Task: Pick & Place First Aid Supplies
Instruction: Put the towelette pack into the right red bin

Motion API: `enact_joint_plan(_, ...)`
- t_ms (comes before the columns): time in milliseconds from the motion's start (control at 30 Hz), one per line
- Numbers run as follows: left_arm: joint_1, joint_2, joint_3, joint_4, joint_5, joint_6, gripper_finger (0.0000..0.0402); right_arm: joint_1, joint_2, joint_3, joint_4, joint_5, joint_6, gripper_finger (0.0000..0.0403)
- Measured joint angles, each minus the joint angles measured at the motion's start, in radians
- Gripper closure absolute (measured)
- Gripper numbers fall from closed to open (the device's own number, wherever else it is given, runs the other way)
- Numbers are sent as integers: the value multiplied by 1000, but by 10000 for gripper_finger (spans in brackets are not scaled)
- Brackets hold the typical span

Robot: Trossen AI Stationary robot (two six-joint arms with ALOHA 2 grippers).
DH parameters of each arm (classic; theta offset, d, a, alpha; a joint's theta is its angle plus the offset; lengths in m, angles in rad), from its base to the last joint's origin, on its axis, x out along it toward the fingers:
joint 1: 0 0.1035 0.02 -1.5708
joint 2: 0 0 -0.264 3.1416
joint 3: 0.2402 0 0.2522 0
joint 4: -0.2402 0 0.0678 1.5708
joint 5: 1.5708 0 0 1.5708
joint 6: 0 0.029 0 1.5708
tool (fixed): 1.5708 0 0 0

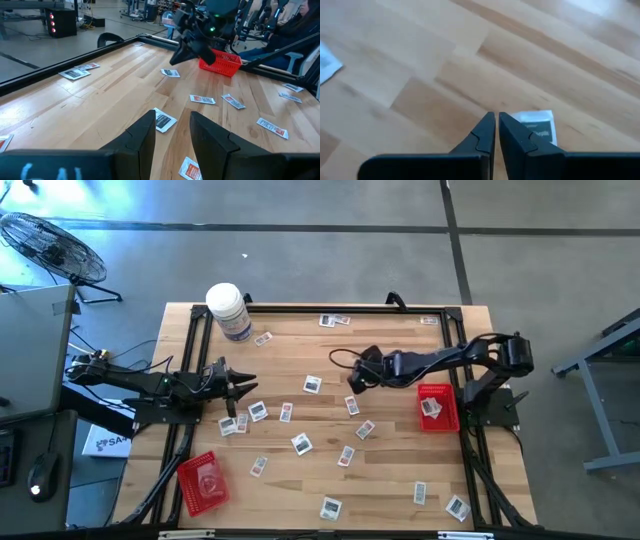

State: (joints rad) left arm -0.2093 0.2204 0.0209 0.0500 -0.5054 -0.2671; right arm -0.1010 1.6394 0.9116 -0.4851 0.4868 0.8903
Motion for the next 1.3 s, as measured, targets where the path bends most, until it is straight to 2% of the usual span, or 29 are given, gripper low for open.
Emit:
enact_joint_plan(133, 0, 0, 0, 0, 0, 0, 283, -3, 2, -40, 42, 6, 26, 373)
enact_joint_plan(400, 0, 0, 0, 0, 0, 0, 283, -17, 2, -106, 105, 27, 47, 299)
enact_joint_plan(567, 0, 0, 0, 0, 0, 0, 283, -30, 26, -126, 157, 21, 36, 278)
enact_joint_plan(733, 0, 0, 0, 0, 0, 0, 283, -29, 97, -124, 212, 36, 33, 280)
enact_joint_plan(967, 0, 0, 0, 0, 0, 0, 283, -28, 145, -91, 189, 81, 80, 299)
enact_joint_plan(1300, 0, 0, 0, 0, 0, 0, 283, -30, 148, -88, 207, 103, 96, 370)
